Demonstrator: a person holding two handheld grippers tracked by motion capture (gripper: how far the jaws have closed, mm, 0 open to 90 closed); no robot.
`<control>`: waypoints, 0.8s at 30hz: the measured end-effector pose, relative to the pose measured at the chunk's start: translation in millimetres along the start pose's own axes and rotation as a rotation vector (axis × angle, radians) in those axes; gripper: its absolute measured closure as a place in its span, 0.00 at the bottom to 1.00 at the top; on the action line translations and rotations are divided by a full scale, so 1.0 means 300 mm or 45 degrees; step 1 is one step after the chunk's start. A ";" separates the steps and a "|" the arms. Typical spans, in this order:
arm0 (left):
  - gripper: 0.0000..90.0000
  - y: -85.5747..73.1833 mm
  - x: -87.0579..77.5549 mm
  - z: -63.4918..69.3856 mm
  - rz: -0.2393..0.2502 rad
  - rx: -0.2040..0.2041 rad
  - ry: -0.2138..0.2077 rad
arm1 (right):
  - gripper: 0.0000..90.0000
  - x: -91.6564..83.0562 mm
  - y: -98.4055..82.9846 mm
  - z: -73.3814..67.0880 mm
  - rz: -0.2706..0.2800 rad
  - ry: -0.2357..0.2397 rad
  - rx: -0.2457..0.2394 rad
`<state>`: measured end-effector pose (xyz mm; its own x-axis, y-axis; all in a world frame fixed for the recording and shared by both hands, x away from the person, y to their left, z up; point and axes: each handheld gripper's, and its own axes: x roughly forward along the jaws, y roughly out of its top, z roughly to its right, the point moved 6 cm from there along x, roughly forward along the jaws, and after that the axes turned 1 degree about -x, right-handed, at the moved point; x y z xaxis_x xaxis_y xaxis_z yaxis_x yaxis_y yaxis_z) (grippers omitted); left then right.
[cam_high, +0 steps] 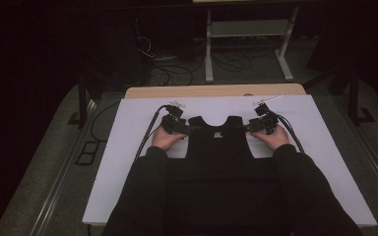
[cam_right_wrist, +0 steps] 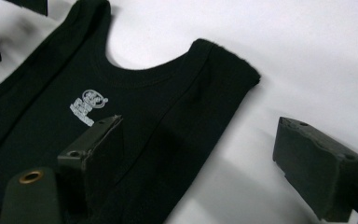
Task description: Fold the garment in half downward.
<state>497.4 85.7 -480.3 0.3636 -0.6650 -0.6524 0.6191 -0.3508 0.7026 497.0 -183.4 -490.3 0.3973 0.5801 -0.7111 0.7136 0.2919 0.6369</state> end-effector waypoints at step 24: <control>0.54 -0.020 0.038 0.023 -0.071 0.077 0.177 | 0.71 0.025 -0.001 -0.032 0.019 -0.054 -0.045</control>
<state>493.1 75.7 -490.0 0.4254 -0.5469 -0.7211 0.5996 -0.4265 0.6772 494.2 -171.7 -492.9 0.4326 0.5521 -0.7128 0.6868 0.3103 0.6572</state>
